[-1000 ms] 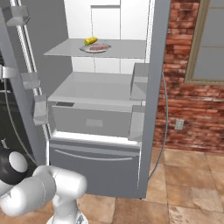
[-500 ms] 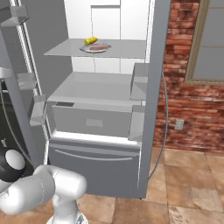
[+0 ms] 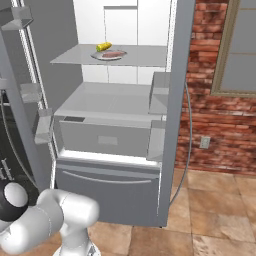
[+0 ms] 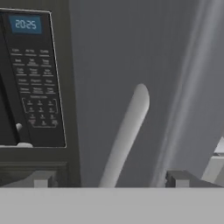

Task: Retrieve the steak from the fridge and place it on the saucepan with marinade on the stove.

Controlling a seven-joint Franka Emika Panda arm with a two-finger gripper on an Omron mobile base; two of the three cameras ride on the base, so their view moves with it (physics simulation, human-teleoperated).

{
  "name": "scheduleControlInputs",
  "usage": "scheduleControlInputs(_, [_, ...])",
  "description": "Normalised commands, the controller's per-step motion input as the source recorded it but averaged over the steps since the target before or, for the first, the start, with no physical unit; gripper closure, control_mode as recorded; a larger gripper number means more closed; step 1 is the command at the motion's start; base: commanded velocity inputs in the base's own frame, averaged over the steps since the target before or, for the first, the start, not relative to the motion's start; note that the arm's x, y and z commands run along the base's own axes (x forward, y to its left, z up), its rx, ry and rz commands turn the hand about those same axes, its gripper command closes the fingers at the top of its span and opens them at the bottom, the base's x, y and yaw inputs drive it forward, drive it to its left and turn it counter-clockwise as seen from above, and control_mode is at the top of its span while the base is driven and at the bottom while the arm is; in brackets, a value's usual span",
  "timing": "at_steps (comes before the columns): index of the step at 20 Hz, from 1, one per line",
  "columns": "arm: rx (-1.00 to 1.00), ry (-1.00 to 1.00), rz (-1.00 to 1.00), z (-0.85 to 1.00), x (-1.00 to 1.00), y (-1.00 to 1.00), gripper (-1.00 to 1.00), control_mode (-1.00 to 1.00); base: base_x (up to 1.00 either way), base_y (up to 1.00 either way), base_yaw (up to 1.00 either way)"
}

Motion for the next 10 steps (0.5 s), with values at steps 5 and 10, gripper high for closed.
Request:
scheduleControlInputs(5, [0.0,-0.05,0.19,0.06,-0.32,-0.81,-1.0,-1.0,0.0,0.0,0.0])
scheduleControlInputs(10, [0.01,0.0,0.21,0.11,-0.13,-0.74,-1.0,-1.0,0.0,0.0,0.0])
